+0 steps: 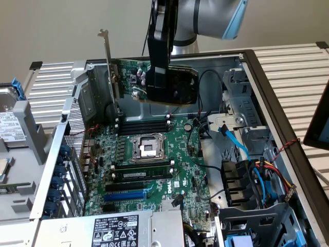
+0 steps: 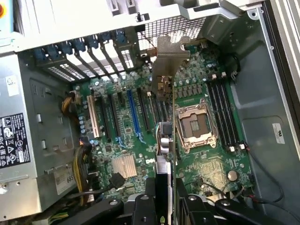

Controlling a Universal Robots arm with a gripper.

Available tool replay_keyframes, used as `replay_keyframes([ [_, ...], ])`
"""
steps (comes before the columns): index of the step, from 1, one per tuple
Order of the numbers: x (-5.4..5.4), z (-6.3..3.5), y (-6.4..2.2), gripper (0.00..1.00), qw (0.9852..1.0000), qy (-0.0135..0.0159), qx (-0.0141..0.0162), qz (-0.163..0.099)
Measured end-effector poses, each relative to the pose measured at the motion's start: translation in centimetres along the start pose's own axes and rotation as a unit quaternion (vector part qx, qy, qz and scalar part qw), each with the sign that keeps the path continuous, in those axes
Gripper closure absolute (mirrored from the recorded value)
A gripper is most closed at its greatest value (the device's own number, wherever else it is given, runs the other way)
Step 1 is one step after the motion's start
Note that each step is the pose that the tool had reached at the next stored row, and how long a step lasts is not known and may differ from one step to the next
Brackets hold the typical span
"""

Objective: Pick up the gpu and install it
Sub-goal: 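Insert the gpu into the slot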

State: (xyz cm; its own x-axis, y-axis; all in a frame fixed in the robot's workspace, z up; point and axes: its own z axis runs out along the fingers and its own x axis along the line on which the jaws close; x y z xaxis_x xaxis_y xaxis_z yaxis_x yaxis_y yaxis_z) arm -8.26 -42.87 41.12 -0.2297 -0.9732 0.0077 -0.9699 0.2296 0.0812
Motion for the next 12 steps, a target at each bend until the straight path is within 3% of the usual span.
replay_keyframes([
  [6,0.0,0.02,0.0,0.73,0.9988,0.0002,0.0044,-0.048],
  [10,-0.01,0.02,0.0,0.73,0.9965,0.0026,0.0051,-0.083],
  [12,-0.01,0.01,0.0,0.73,0.9963,0.0027,0.0052,-0.085],
])
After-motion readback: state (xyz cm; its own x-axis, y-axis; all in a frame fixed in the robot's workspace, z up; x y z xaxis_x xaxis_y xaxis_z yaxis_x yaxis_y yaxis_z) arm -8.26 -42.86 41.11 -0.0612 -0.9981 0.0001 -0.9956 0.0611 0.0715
